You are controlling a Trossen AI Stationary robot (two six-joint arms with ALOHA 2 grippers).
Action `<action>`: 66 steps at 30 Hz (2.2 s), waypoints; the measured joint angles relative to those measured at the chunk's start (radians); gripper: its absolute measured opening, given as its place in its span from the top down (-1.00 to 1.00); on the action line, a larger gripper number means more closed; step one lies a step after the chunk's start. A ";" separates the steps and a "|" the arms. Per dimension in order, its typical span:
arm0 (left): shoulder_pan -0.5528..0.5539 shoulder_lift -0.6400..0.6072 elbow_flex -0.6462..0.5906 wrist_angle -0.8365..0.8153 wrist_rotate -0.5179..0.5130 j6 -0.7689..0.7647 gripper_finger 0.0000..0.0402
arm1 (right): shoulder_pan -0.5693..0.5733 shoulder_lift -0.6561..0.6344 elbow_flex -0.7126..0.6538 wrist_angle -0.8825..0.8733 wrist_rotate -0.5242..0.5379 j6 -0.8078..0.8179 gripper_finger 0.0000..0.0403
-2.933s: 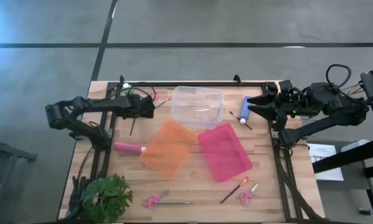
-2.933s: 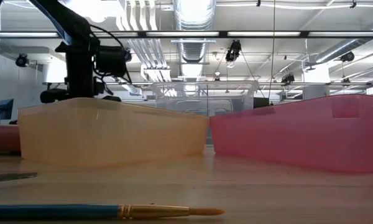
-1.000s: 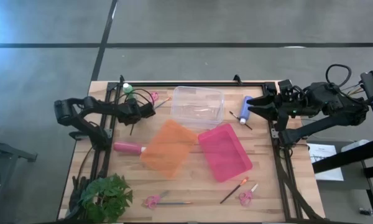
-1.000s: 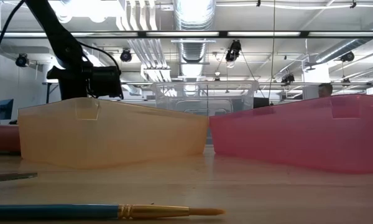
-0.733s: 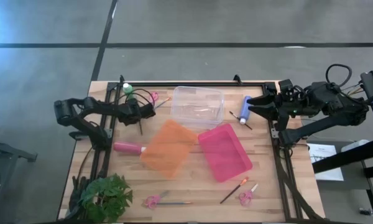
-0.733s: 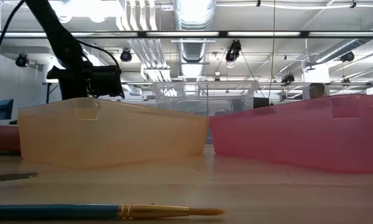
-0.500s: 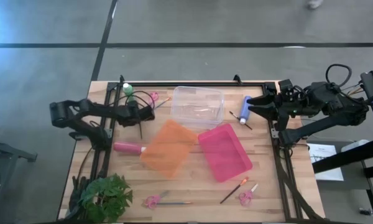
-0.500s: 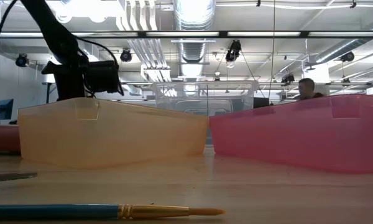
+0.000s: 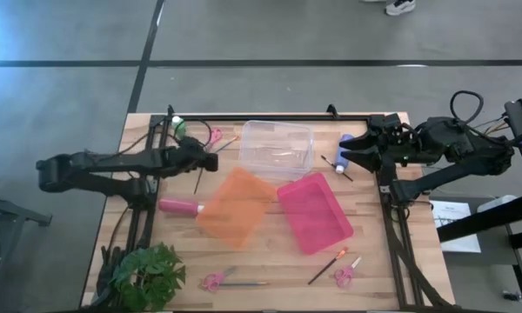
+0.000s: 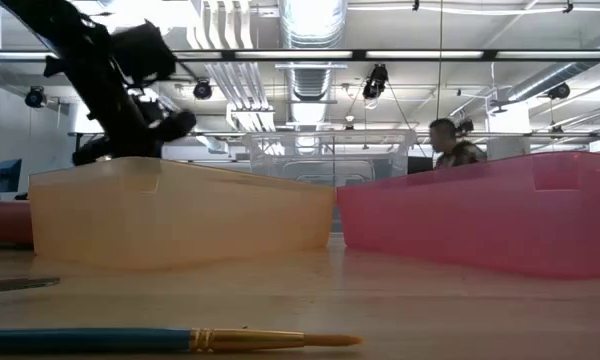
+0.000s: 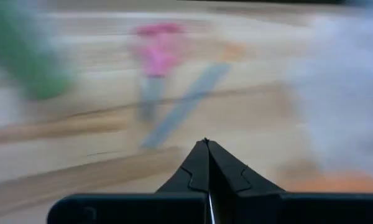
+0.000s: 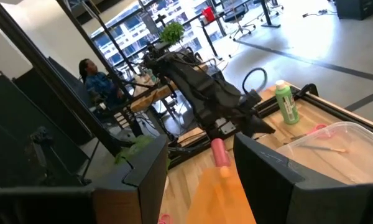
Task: Pick & Place Paint Supplies
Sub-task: Put the left black brow brush into the orange bin, then put the black paint brush into the orange bin
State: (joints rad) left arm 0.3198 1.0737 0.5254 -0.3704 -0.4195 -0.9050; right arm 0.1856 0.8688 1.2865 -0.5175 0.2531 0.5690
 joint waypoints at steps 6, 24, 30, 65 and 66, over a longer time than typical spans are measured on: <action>-0.056 -0.092 0.003 0.166 0.245 0.156 1.00 | 0.000 0.003 0.000 0.006 0.000 0.004 0.12; -0.386 0.113 0.012 0.353 0.073 -0.092 1.00 | 0.000 0.004 0.000 0.006 0.000 0.001 0.12; -0.389 0.236 0.012 0.482 0.031 -0.105 1.00 | 0.000 0.004 0.000 0.007 0.000 0.001 0.12; -0.391 -0.031 0.152 0.521 0.133 0.406 0.40 | 0.014 0.132 0.000 -0.143 -0.333 0.064 0.12; -0.391 -0.050 0.152 0.521 0.134 0.419 0.40 | 0.025 0.144 0.000 -0.202 -0.367 0.089 0.12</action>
State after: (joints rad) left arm -0.0711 1.0233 0.6777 0.1507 -0.2858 -0.4865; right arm 0.2101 1.0125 1.2865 -0.7190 -0.1143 0.6578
